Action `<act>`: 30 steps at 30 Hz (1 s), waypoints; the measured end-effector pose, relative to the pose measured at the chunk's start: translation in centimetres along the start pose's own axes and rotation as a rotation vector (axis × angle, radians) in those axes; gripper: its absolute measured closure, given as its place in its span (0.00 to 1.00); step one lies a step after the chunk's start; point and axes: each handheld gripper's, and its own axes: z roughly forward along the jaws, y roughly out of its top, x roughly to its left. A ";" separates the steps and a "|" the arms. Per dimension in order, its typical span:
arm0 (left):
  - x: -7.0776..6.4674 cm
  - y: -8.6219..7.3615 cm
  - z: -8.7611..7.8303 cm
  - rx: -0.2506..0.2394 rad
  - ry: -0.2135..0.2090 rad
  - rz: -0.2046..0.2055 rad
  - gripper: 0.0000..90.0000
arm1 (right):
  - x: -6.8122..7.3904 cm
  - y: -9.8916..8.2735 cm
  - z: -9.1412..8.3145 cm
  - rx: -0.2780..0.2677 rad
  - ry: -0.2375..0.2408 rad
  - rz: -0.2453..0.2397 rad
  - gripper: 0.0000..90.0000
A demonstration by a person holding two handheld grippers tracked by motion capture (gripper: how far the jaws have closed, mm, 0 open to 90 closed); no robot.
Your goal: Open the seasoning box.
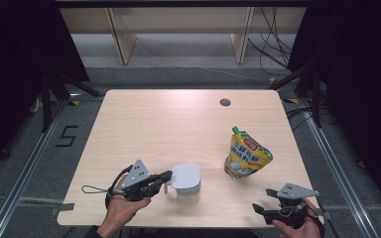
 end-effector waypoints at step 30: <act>0.2 -0.3 -0.2 -0.003 -0.004 -0.006 0.98 | 6.0 7.4 3.7 -0.199 0.183 -0.285 0.97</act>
